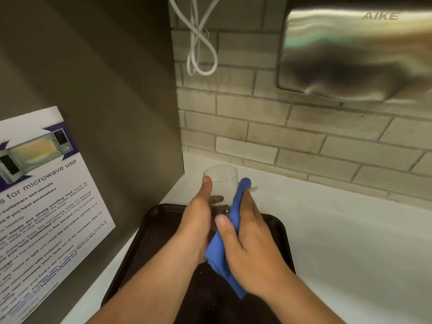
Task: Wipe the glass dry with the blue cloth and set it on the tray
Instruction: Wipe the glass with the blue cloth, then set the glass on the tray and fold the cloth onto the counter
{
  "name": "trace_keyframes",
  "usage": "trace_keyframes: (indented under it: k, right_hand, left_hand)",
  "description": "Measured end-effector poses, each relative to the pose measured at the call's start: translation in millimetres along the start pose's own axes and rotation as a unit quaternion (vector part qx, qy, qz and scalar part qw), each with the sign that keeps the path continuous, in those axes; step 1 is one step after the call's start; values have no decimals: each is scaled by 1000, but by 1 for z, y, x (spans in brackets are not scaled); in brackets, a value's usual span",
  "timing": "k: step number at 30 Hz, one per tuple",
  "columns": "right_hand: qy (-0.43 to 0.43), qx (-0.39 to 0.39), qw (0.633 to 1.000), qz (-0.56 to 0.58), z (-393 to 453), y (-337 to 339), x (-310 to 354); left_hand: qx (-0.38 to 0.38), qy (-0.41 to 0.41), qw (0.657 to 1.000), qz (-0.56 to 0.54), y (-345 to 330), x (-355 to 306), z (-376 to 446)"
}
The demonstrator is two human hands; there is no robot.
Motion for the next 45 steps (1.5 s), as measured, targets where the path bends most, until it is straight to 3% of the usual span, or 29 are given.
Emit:
trace_keyframes:
  k: [3,6,9,11,13,16,18,22,26,31,33,35,36,38,40,41,43,45]
  right_hand:
    - [24,-27,999,29,18,9,18]
    - [-106,-61,972,200,46,19,6]
    - [-307,-28,860,407,44,5,-18]
    - [-357,6,813,461,38,-9,-25]
    - [-373,26,776,508,29,-22,-39]
    - [-357,14,793,493,23,-22,-55]
    - [-387,11,780,492,15,-24,-71]
    - [-427,-47,776,462,3,-14,-105]
    - [-459,-26,758,462,1,3,-108]
    - [-459,27,772,438,10,2,-110]
    - [-445,42,803,395,16,6,-107]
    - [-439,64,805,394,18,6,-103]
    - [-446,74,798,399,15,5,-99]
    - [-441,80,801,397,18,2,-94]
    - [-394,84,822,403,28,2,-76]
    - [-360,78,838,402,35,6,-67]
    - [-324,53,846,419,41,18,-53]
    - [-324,60,834,442,42,32,-55]
  left_hand:
    - [62,-46,996,-32,-10,-10,-8]
    - [148,-108,983,-15,-24,-27,-21]
    - [123,-217,968,-28,-24,-48,-23]
    - [82,-348,934,-11,-18,-70,-28]
    - [66,-422,904,19,-15,-80,-34]
    - [47,-463,883,61,-3,-83,-31]
    - [23,-473,878,70,16,-83,-21]
    - [-6,-396,917,47,66,-57,14]
    - [-29,-324,938,120,99,-9,39]
    - [26,-291,930,221,111,22,58]
    - [47,-303,924,229,104,2,46]
    - [42,-373,898,229,85,-46,18]
    - [55,-427,867,250,65,-72,-3]
    - [133,-499,774,366,2,-93,-46]
    - [218,-489,685,494,-57,-75,-70]
    - [243,-484,656,526,-79,-66,-76]
    - [263,-491,640,530,-109,-62,-80]
    - [268,-478,668,503,-122,-70,-81]
Point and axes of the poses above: each hand's wrist, its own z-axis towards the middle knuckle, its own y-axis out of the back of the hand, x = y × z, the point moved 10 cm from there along z, towards the middle knuckle, and after that the axes turned 15 degrees about -x, right-handed, at the moved point
